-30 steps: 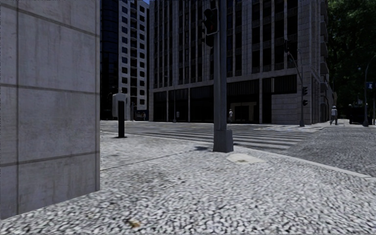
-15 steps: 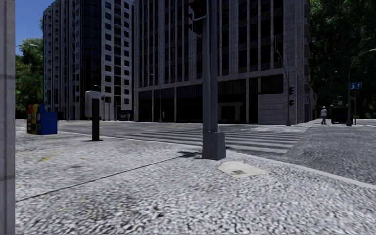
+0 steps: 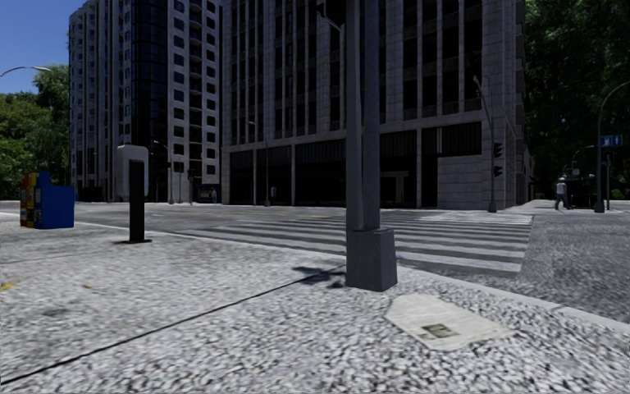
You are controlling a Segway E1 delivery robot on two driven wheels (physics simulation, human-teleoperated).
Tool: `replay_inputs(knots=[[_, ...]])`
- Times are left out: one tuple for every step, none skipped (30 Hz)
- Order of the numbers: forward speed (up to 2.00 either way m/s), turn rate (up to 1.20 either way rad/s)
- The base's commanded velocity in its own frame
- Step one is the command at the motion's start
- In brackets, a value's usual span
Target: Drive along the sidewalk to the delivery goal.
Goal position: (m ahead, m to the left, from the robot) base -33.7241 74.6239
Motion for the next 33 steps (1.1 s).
replay_inputs(knots=[[1.78,0.3],[1.78,0.41],[1.78,0.46],[1.78,0.47],[1.78,0.48],[1.78,0.48],[1.78,0.48],[1.78,0.48],[1.78,0.48],[1.78,0.48],[1.78,0.48],[1.78,0.48],[1.78,0.48],[1.78,0.48],[1.78,0.48],[1.78,0.48],[1.78,0.48],[1.78,0.48],[1.78,0.48],[1.78,0.48],[1.78,0.48],[1.78,0.48],[1.78,0.48],[1.78,0.48],[1.78,0.48],[1.78,0.49],[1.78,0.52],[1.78,0.53],[1.78,0.54],[1.78,0.54],[1.78,0.54],[1.78,0.54],[1.77,0.54]])
